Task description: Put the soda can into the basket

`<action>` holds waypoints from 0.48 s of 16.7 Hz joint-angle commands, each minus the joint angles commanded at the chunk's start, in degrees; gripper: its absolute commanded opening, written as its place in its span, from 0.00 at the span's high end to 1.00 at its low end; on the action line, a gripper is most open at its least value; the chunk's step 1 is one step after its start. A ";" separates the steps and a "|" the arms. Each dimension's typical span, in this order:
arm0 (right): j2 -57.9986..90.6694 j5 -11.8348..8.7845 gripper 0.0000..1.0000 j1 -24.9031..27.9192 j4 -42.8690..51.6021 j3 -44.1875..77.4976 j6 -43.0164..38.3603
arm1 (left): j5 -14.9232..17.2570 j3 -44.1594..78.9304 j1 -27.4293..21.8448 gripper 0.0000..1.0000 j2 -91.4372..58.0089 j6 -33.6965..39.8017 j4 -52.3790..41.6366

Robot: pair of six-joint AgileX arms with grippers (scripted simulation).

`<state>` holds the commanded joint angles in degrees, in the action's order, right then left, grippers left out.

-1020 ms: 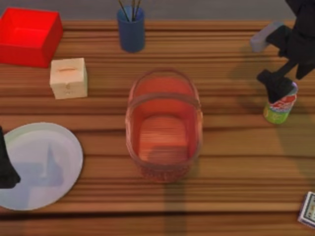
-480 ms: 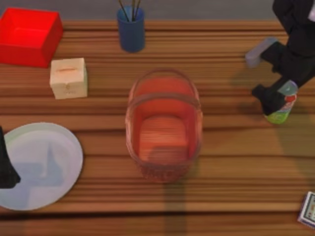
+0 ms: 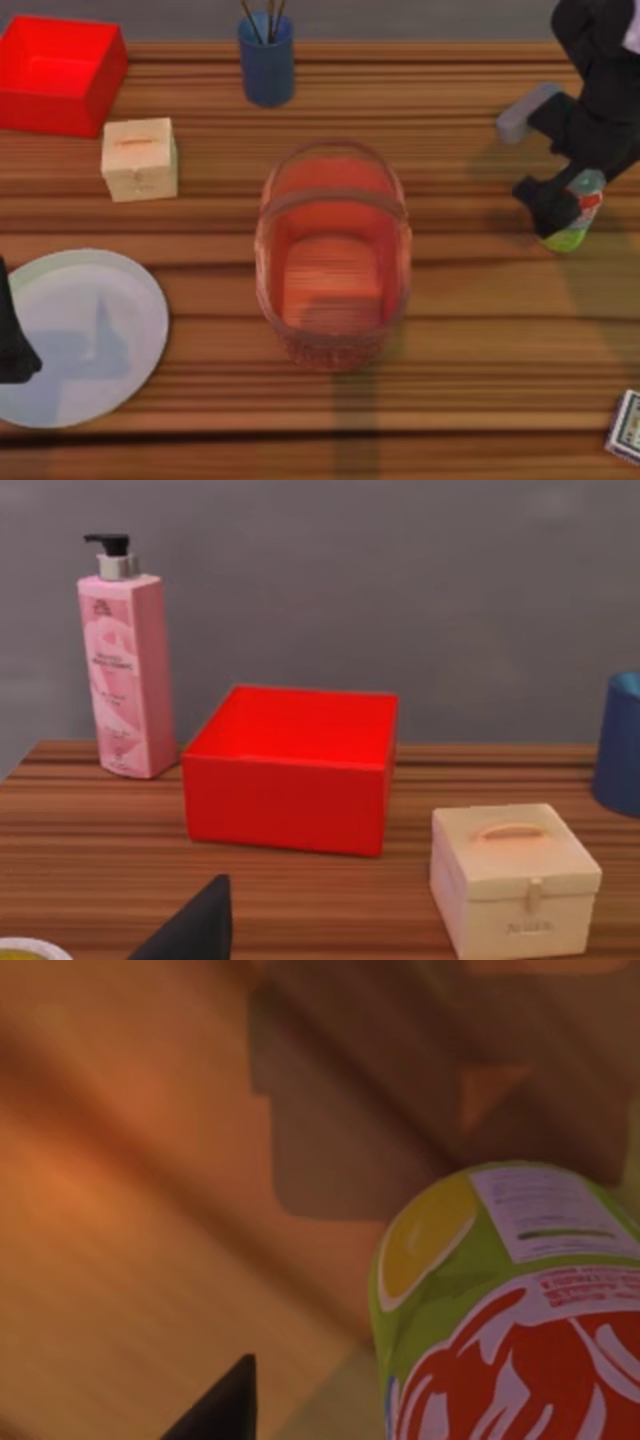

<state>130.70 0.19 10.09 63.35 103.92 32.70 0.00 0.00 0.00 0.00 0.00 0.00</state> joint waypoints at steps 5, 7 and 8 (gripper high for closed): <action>0.00 0.00 0.60 0.00 0.00 0.00 0.00 | 0.00 0.00 0.00 0.00 0.00 0.00 0.00; 0.00 0.00 0.75 0.00 0.00 0.00 0.00 | 0.00 0.00 0.00 0.00 0.00 0.00 0.00; 0.00 0.00 0.83 0.00 0.00 0.00 0.00 | 0.00 0.00 0.00 0.00 0.00 0.00 0.00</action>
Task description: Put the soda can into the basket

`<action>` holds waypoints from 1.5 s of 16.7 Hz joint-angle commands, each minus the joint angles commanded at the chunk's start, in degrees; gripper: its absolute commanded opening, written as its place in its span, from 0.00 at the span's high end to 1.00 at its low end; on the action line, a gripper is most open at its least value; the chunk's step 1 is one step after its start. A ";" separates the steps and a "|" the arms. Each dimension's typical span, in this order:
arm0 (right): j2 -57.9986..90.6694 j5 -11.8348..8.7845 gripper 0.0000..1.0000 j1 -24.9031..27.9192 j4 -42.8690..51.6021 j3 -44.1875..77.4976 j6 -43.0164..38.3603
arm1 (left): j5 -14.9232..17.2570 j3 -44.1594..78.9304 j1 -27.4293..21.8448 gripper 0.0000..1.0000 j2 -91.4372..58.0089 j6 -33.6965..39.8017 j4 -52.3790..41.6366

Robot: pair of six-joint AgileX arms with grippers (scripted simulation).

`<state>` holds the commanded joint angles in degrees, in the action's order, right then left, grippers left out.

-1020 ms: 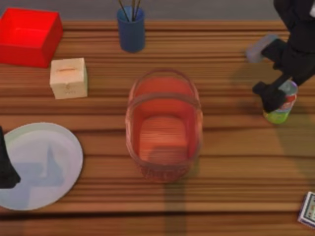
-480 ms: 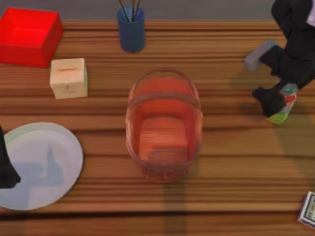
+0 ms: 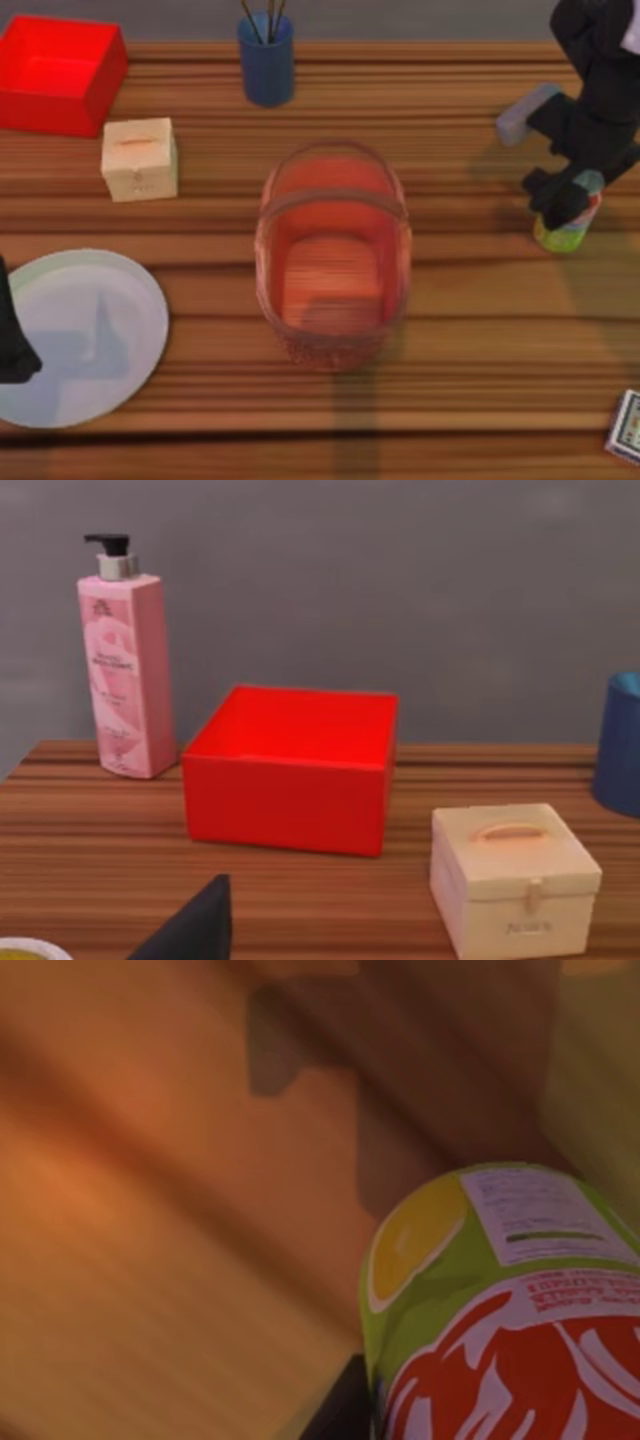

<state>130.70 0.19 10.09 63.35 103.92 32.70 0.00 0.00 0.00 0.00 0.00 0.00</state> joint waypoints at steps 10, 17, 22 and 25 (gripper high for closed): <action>0.00 0.00 1.00 0.00 0.00 0.00 0.00 | 0.00 0.00 0.00 0.00 0.00 0.00 0.00; -0.57 -5.73 1.00 1.07 -8.47 -2.01 -2.60 | 0.00 0.00 0.00 0.00 0.00 0.00 0.00; -2.16 -18.68 1.00 3.01 -29.94 -7.27 -9.34 | 0.00 0.00 0.00 0.00 0.00 0.00 0.00; -3.76 -28.32 1.00 4.38 -47.07 -11.77 -14.63 | 0.00 0.00 0.00 0.00 0.00 0.00 0.00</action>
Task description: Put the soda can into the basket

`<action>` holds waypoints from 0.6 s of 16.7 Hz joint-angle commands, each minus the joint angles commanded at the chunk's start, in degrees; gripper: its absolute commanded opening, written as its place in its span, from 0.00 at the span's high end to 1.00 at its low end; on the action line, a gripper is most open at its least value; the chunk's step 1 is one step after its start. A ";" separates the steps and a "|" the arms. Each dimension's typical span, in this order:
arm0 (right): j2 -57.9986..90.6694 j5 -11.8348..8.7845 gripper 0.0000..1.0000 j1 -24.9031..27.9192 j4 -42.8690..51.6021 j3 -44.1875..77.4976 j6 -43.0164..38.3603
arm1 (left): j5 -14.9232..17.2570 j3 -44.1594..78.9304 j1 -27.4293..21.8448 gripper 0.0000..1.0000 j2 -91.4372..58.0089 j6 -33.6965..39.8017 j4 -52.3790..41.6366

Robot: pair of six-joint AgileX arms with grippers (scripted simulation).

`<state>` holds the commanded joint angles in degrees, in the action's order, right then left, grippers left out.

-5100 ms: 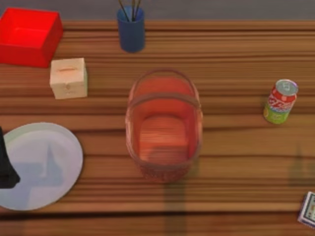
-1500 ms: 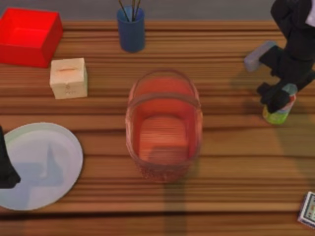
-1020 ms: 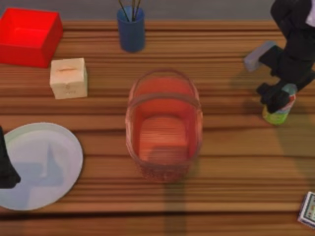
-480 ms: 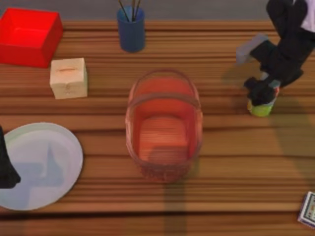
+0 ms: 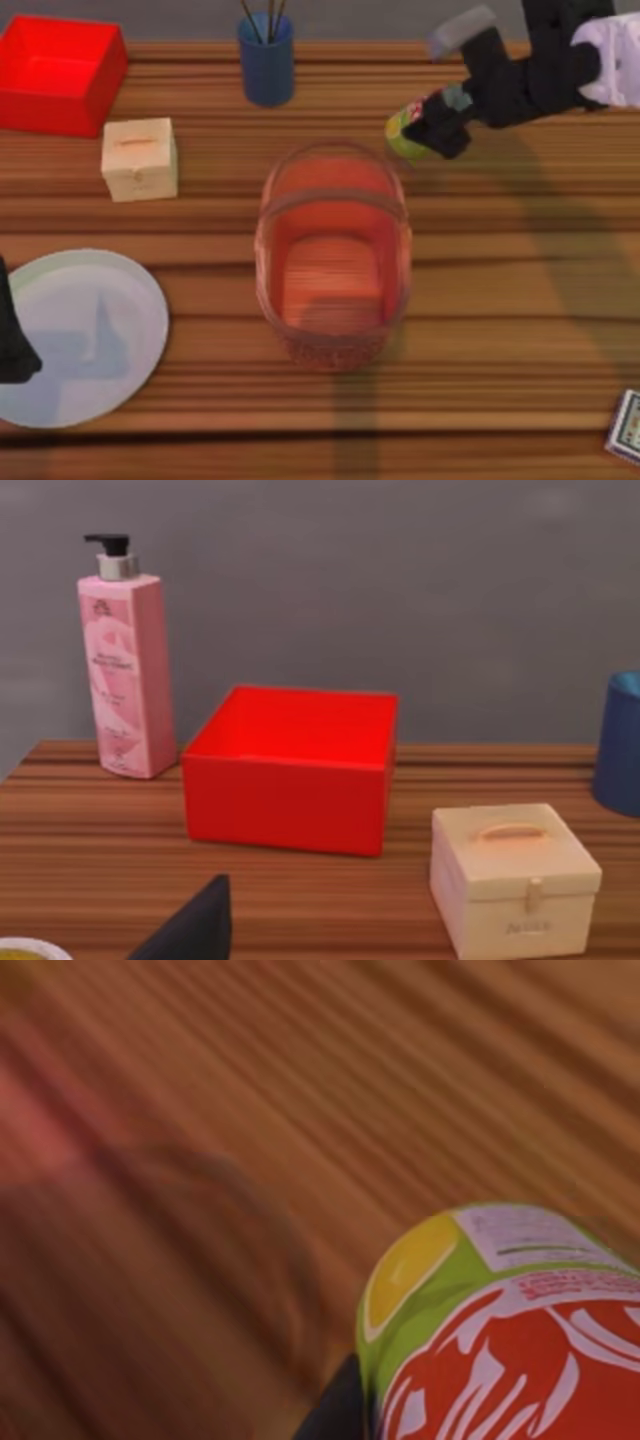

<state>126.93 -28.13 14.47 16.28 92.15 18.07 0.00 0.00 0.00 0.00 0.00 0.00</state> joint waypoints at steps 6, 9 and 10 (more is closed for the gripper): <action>-4.72 -19.43 1.00 2.70 -35.43 -10.50 -11.13 | 0.00 0.00 0.00 0.00 0.00 0.00 0.00; -7.44 -27.47 1.00 3.79 -49.33 -15.08 -15.69 | 0.00 0.00 0.00 0.00 0.00 0.00 0.00; -8.31 -29.66 1.00 4.07 -52.87 -16.34 -16.91 | 0.00 0.00 0.00 0.00 0.00 0.00 0.00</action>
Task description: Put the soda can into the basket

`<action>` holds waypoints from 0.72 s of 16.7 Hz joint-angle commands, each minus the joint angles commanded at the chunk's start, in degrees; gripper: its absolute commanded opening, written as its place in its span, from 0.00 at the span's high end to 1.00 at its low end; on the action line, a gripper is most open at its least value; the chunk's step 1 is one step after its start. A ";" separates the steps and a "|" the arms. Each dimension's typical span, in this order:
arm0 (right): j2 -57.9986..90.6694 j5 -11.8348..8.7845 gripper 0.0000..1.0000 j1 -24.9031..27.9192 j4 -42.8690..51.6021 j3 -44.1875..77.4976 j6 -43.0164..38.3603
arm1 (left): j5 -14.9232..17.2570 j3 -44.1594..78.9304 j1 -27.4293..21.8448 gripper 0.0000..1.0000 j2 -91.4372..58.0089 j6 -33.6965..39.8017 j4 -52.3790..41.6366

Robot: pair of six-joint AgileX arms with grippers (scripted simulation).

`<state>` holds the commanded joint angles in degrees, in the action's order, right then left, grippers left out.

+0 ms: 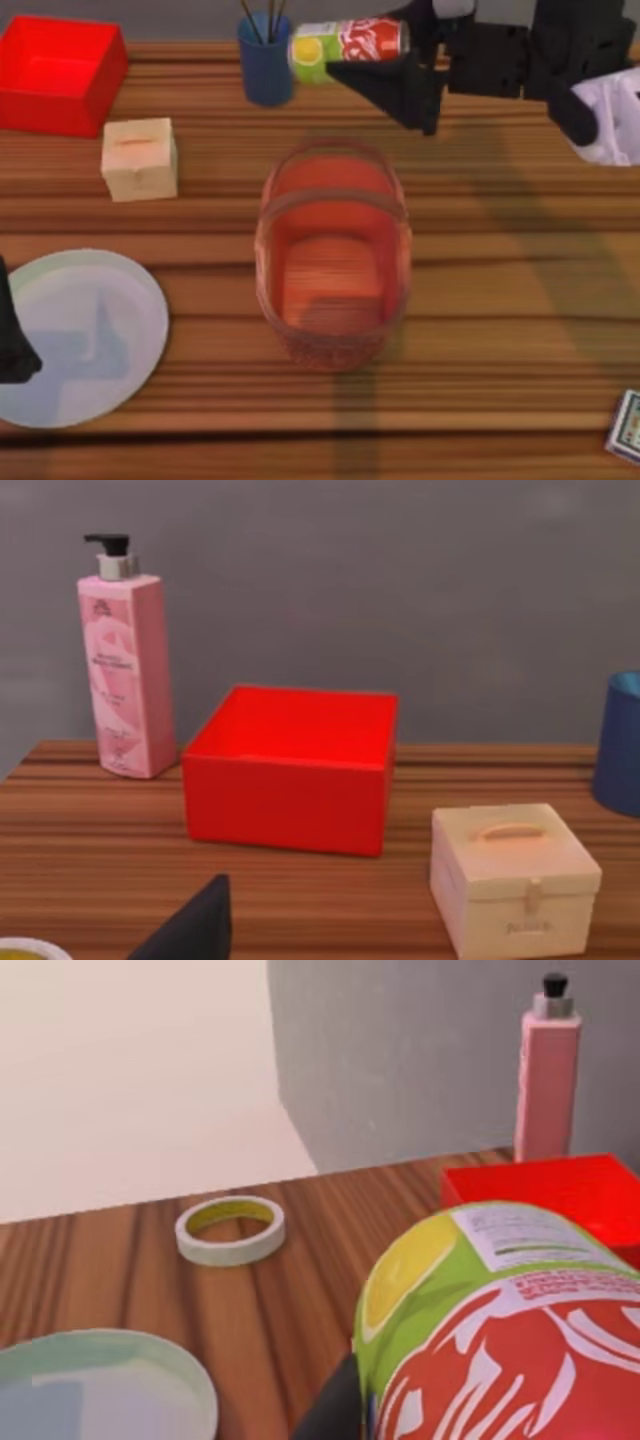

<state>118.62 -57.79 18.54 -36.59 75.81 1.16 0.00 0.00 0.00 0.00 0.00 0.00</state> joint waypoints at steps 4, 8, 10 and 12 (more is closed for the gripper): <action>-2.39 -5.44 1.00 0.71 -8.10 -3.02 -2.90 | 0.00 0.00 0.00 0.00 0.00 0.00 0.00; -2.55 -5.79 1.00 0.76 -8.60 -3.20 -3.07 | 0.00 0.00 0.00 0.00 0.00 0.00 0.00; -2.13 -5.82 1.00 0.50 -8.68 -3.04 -3.10 | 0.00 0.00 0.00 0.00 0.00 0.00 0.00; -0.19 -6.07 1.00 0.79 -10.83 -3.58 -3.03 | 0.00 0.00 0.00 0.00 0.00 0.00 0.00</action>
<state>118.43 -63.86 19.33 -47.42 72.23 -1.87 0.00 0.00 0.00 0.00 0.00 0.00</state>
